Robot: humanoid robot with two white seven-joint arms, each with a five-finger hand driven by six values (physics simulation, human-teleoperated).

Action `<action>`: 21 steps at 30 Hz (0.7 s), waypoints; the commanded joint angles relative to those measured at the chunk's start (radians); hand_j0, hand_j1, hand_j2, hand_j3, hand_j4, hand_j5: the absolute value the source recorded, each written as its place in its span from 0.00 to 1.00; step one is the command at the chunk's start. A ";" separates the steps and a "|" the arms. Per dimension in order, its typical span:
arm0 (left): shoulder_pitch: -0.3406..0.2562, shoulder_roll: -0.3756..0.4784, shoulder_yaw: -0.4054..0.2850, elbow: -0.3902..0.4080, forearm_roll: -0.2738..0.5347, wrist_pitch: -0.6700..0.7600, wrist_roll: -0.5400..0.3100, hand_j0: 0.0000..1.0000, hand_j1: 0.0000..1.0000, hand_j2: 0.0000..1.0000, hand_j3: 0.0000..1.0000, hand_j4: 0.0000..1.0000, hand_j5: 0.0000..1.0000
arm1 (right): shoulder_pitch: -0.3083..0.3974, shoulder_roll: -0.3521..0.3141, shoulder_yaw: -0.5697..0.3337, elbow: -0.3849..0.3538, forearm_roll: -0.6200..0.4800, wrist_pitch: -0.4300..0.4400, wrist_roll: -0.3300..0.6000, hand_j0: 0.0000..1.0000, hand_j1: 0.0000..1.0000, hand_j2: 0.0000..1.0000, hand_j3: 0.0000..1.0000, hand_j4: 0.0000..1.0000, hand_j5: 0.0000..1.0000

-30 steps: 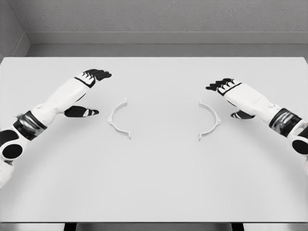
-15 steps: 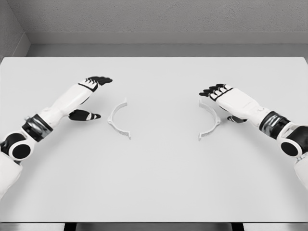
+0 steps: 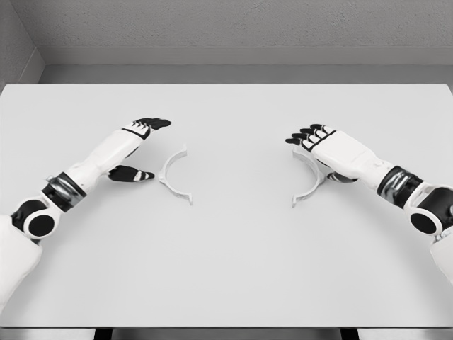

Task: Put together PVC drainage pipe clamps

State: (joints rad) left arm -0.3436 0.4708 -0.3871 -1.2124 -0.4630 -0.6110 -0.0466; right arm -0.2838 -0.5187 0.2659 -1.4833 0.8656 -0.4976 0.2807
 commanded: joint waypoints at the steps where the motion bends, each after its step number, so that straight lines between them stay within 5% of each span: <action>1: 0.000 -0.008 0.001 0.001 0.004 0.000 0.001 1.00 1.00 1.00 1.00 1.00 1.00 | 0.002 -0.001 0.000 -0.002 -0.005 0.002 0.000 1.00 1.00 1.00 1.00 1.00 1.00; 21: 0.003 -0.075 -0.007 -0.012 -0.023 0.000 0.001 1.00 1.00 1.00 1.00 1.00 1.00 | -0.006 0.003 0.026 -0.015 -0.005 0.019 0.015 1.00 1.00 1.00 1.00 1.00 1.00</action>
State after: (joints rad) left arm -0.3390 0.4035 -0.3940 -1.2227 -0.4922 -0.6110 -0.0465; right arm -0.2930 -0.5159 0.2910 -1.4992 0.8654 -0.4814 0.2963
